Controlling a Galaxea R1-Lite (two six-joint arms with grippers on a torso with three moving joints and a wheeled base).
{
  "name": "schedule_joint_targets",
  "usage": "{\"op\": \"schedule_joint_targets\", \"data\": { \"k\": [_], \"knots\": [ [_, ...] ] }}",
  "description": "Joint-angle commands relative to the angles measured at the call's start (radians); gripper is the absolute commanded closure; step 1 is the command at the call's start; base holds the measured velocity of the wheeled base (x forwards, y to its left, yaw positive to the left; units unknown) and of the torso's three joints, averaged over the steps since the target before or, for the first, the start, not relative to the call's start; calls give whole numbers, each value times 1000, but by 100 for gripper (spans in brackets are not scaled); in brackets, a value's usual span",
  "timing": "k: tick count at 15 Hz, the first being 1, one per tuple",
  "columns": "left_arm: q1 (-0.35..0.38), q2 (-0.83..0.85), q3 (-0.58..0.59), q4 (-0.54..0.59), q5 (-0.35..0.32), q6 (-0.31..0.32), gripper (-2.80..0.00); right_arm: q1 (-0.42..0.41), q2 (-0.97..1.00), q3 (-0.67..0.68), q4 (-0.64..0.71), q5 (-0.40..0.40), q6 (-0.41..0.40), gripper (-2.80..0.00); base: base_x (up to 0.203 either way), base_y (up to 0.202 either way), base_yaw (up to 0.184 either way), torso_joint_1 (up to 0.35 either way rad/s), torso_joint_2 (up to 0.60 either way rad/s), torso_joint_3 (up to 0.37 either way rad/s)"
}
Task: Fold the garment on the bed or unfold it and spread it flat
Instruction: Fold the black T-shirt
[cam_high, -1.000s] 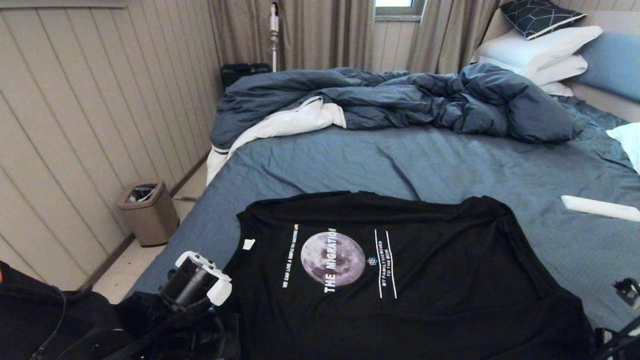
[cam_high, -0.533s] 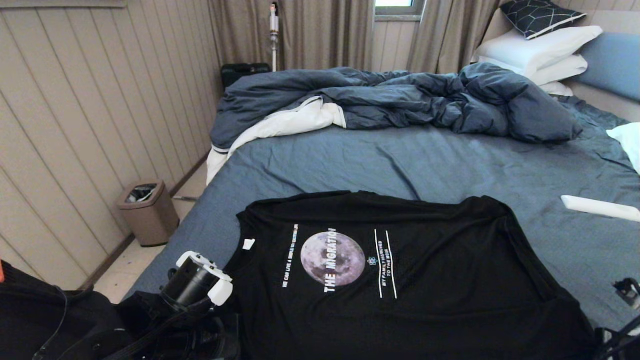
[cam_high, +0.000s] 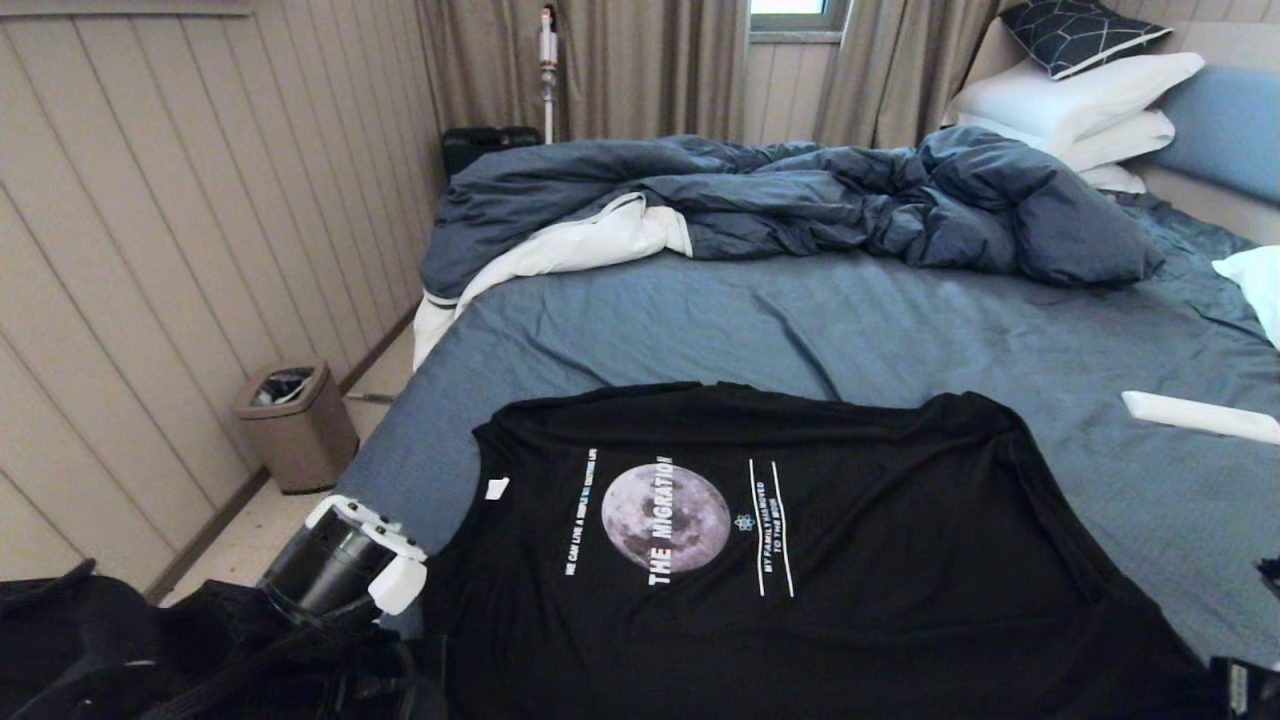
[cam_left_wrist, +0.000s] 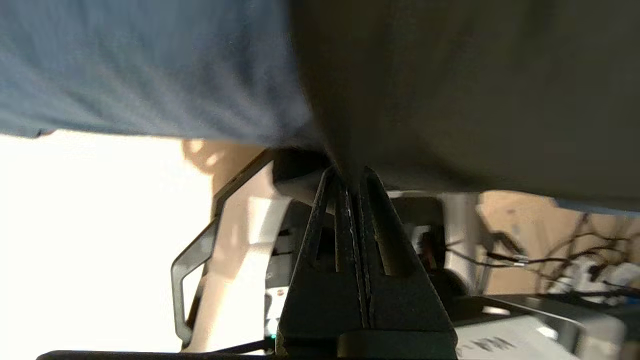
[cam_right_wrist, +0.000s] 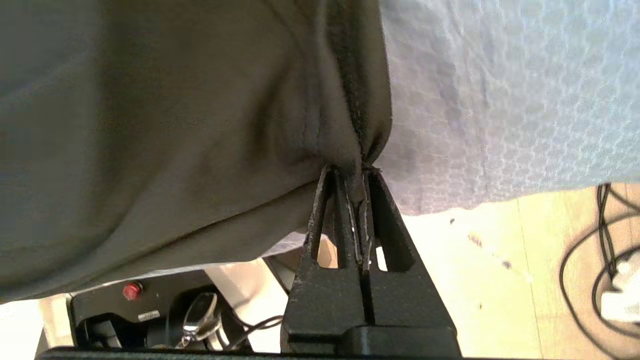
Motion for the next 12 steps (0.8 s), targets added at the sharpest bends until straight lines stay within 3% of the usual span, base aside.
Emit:
{"op": "schedule_joint_targets", "data": {
  "k": [1,7,12],
  "knots": [
    [0,-50,-45,35,0,-3,0,6,-31,-5,-1,4,1,0,0,0,0,0,0,0],
    [2,27,-174,76,-1,-2,0,8,-13,-59,-1,29,27,0,0,0,0,0,0,0],
    [28,27,-138,73,1,-3,0,6,38,-72,-1,30,35,0,0,0,0,0,0,0]
  ]
}}
